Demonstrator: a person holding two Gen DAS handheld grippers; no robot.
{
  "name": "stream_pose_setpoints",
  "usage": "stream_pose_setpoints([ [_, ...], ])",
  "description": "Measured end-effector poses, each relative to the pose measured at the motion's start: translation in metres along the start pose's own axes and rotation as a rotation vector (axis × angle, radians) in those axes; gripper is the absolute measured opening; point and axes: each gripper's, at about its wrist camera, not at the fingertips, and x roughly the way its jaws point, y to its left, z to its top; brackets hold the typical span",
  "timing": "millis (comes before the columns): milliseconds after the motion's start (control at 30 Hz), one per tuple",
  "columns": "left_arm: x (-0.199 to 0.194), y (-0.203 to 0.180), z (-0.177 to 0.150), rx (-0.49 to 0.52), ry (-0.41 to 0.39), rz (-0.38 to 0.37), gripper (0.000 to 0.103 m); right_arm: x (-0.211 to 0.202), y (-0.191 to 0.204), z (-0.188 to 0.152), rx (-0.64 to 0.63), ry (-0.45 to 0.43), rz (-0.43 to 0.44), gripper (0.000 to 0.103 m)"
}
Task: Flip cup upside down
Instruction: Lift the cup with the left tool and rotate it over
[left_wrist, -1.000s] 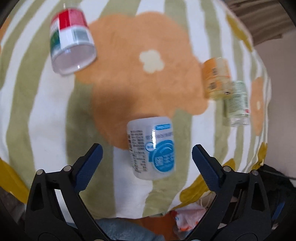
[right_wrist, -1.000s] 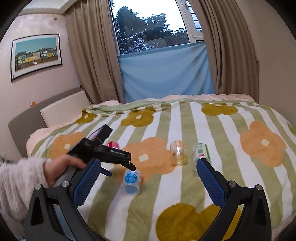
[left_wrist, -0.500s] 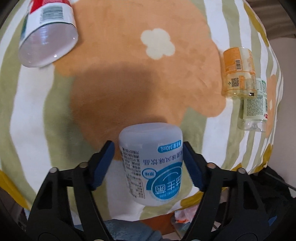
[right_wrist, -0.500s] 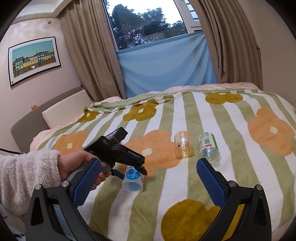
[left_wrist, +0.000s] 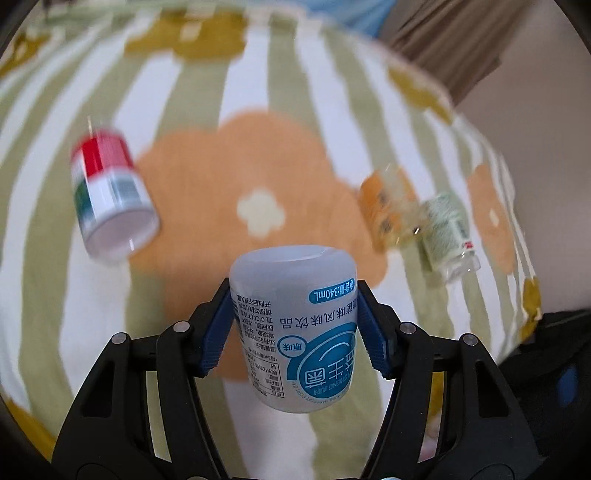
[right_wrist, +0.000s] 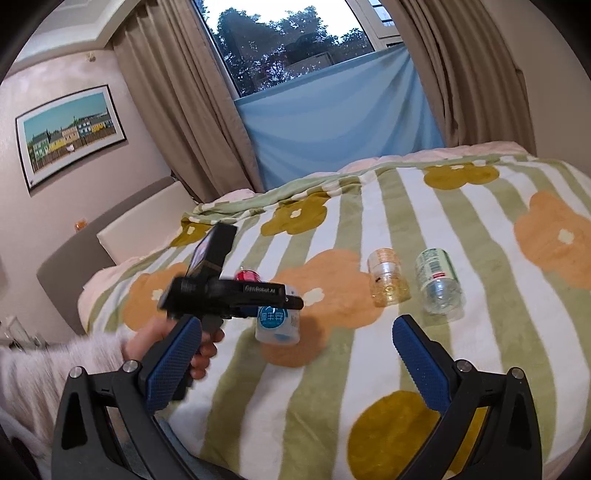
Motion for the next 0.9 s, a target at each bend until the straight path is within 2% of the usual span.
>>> stream_pose_setpoints([
  [100, 0.000, 0.002, -0.012, 0.050, -0.119, -0.020, 0.060, 0.004, 0.002, 0.004, 0.005, 0.002, 0.009, 0.103],
  [200, 0.003, 0.008, -0.027, 0.052, -0.158, -0.030, 0.060, 0.004, 0.006, 0.006, -0.014, 0.007, 0.005, 0.103],
  [333, 0.025, 0.006, -0.036, 0.086, -0.103, 0.022, 0.060, 0.003, 0.009, 0.006, -0.029, 0.018, 0.003, 0.103],
  [433, 0.013, 0.011, -0.045, 0.100, -0.101, 0.020, 0.060, 0.004, 0.008, 0.005, -0.013, 0.026, 0.020, 0.103],
  [667, 0.002, -0.001, -0.058, 0.198, -0.013, 0.077, 0.059, 0.008, 0.013, 0.000, -0.002, 0.035, 0.053, 0.103],
  [800, 0.005, -0.002, -0.062, 0.195, 0.053, 0.090, 0.059, 0.007, 0.018, -0.001, -0.017, 0.037, 0.055, 0.103],
  [900, 0.004, -0.003, -0.065, 0.196, 0.055, 0.102, 0.059, 0.008, 0.020, -0.003, -0.019, 0.046, 0.052, 0.103],
])
